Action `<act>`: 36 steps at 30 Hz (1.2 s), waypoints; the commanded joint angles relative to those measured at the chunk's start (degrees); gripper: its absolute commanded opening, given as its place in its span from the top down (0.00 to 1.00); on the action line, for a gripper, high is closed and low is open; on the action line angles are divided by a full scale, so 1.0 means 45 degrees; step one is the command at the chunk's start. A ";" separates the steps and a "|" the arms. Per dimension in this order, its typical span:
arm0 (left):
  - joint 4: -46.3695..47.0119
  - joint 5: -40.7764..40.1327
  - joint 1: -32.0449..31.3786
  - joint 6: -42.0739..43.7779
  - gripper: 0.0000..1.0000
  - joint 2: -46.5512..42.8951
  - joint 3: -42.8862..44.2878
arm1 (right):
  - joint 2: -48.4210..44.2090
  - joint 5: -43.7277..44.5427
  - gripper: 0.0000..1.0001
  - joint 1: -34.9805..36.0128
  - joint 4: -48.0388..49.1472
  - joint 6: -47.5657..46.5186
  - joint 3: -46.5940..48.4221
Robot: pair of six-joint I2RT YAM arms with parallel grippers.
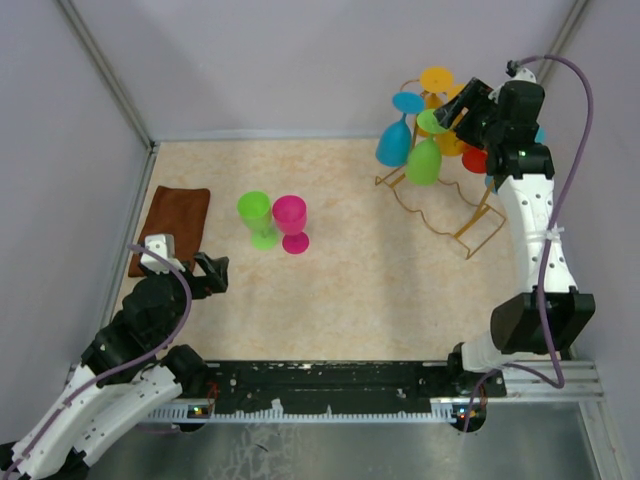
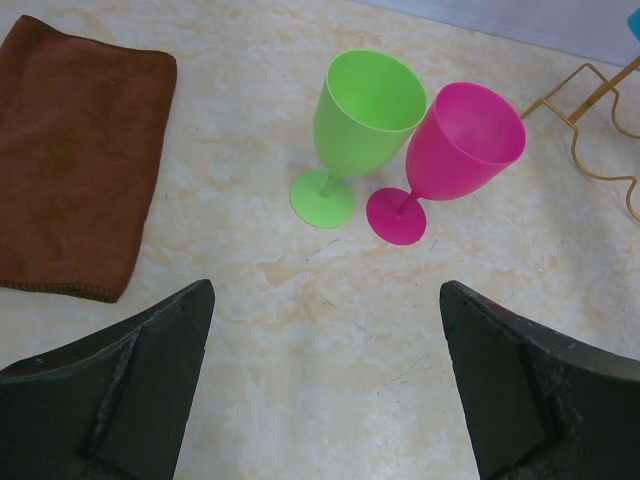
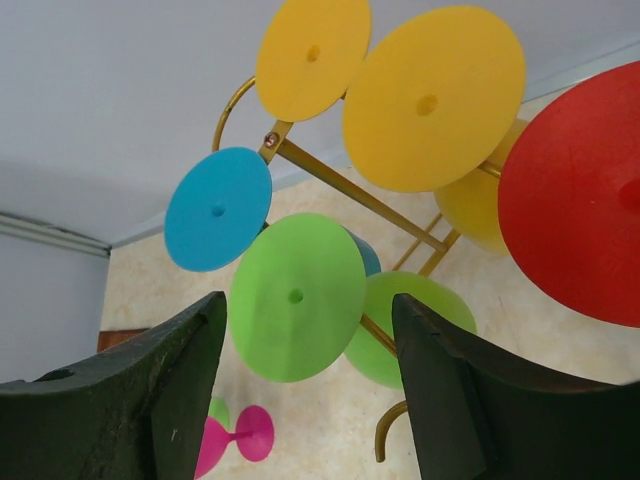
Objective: Take the wine glass off the wine glass rack
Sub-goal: Pick up the wine glass from the wine rack.
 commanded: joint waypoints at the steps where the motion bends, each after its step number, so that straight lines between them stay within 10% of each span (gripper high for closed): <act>1: -0.0007 0.0024 0.0054 -0.0048 0.01 0.0041 -0.0109 | -0.0054 0.0028 0.34 -0.0102 0.0325 -0.0331 0.0603; 36: 0.0015 0.0118 0.0035 -0.0036 0.01 0.0242 -0.0129 | 0.0311 -0.1316 0.65 -0.0306 0.1458 0.0459 -0.0207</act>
